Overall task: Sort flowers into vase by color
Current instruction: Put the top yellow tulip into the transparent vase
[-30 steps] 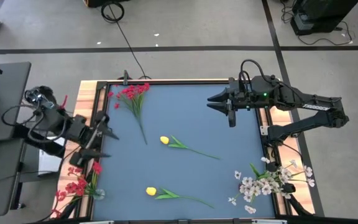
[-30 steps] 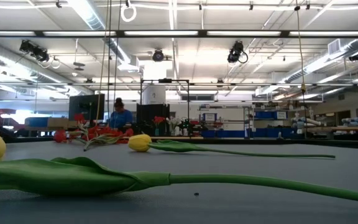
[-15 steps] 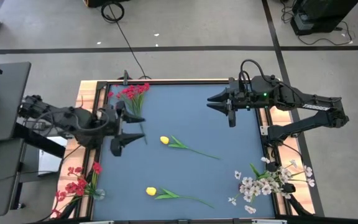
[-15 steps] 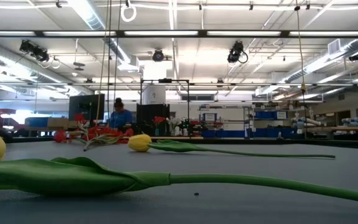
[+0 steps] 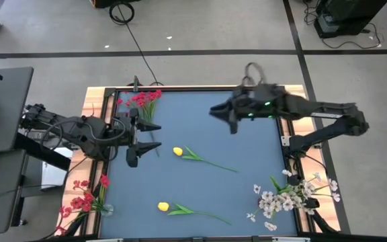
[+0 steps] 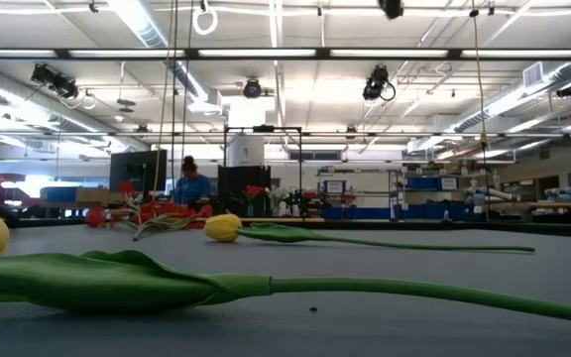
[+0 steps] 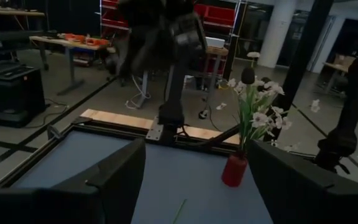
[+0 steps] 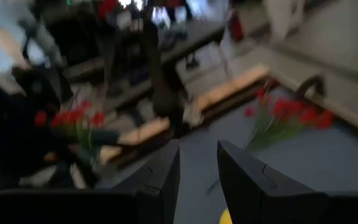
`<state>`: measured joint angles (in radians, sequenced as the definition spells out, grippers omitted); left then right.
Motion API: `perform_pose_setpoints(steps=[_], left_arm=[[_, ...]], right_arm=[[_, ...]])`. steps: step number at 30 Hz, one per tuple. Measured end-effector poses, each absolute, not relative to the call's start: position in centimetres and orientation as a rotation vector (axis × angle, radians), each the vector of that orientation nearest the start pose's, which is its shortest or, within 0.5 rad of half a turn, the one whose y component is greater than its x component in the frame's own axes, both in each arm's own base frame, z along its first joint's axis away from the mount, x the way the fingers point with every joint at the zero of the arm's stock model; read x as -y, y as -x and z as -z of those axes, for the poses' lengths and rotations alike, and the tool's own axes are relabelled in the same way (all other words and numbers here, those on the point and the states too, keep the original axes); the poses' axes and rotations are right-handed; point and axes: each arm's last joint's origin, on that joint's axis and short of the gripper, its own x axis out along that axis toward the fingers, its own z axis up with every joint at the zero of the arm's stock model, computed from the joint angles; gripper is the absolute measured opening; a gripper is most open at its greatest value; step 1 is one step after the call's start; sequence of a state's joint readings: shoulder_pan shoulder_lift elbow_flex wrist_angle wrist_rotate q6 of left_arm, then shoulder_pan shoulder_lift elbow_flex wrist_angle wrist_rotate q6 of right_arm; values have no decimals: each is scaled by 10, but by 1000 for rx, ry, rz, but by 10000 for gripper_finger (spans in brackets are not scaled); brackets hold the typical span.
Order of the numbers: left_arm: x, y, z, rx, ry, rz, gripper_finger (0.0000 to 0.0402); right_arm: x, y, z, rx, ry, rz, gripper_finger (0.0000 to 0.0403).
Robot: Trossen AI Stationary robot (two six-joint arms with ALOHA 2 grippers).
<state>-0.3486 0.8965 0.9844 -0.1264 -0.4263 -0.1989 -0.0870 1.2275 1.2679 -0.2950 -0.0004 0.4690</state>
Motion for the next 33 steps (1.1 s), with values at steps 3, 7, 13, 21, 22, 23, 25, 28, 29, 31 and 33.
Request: perform_pose_setpoints(steps=[3,7,13,21,22,23,25,28,29,31,33], left_arm=[[53,-180,-387,-37,176,-80,286],[52,-178,-384,-62,187,-83,286],[46,-160,-381,-131,297,-100,286],[41,-147,-369,-265,352,-129,286],[41,-147,-367,-279,346,-132,286],[41,-147,-366,-290,342,-134,286],[41,-147,-365,-304,338,-138,286],[41,-145,-361,-336,377,-156,286],[41,-145,-360,-346,392,-162,286],[40,-144,-358,-368,410,-174,286],[40,-143,-355,-395,410,-185,286]], right_arm=[[21,-287,-378,-316,-494,122,117],[20,-319,-350,-388,-583,115,117],[19,-370,-300,-519,-734,122,116],[-3,-388,-237,-964,-632,294,117],[-8,-388,-230,-1006,-610,296,117],[-12,-388,-221,-1054,-589,306,118],[-20,-387,-207,-1142,-554,318,122],[-31,-386,-189,-1233,-496,312,133],[-33,-386,-185,-1245,-482,315,138],[-37,-388,-179,-1257,-457,311,150],[-40,-390,-172,-1268,-431,306,163]])
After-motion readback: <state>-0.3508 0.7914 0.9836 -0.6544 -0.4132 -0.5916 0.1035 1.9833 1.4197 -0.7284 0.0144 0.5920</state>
